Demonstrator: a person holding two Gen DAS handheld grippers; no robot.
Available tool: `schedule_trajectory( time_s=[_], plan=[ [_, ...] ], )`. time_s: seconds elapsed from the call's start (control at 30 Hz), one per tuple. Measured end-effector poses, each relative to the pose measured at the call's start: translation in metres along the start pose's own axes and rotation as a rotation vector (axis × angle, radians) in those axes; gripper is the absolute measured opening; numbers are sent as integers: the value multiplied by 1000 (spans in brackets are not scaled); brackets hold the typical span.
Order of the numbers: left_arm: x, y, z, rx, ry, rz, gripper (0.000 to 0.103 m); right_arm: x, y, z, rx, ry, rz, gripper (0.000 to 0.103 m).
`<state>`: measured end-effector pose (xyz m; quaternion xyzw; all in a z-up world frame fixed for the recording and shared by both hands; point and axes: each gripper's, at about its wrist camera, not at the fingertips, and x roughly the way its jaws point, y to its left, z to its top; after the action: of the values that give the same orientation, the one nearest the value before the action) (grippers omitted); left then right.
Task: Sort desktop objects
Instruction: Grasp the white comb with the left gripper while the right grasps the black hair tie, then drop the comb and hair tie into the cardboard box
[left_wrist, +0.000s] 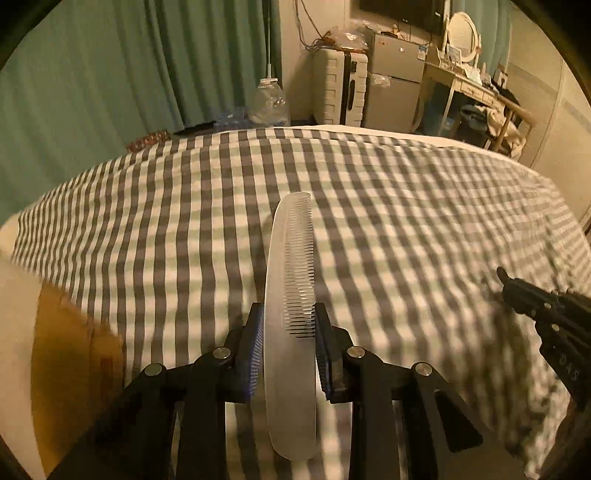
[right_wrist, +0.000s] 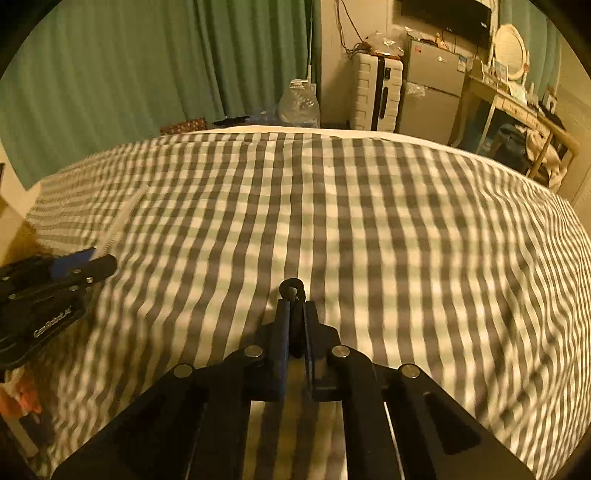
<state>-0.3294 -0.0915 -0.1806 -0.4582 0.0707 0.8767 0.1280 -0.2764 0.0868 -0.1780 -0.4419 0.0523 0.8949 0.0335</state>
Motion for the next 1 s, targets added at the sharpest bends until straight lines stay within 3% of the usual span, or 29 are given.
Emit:
schedule_trajectory(
  time_s=[0.3,0.4,0.53,0.77,0.9,1.0],
  plan=[
    [-87,-13,-26,-34,-9,-125,25,-105,6,-18,56,-76,42,7],
    [-121,-10,-13,-1,-40,-163,25,-145,23,-16,2,-120,34,6],
    [-190,14,13,19,-138,-197,25,-201,51,-11,-58,-198,40,7],
    [-294,89,41,39,-242,-157,25,-262,148,19,-151,-296,121,7],
    [-327,143,35,57,-270,-106,25,-269,222,24,-222,-314,194,7],
    [-329,187,28,32,-247,-78,25,-257,277,31,-265,-290,248,7]
  ],
)
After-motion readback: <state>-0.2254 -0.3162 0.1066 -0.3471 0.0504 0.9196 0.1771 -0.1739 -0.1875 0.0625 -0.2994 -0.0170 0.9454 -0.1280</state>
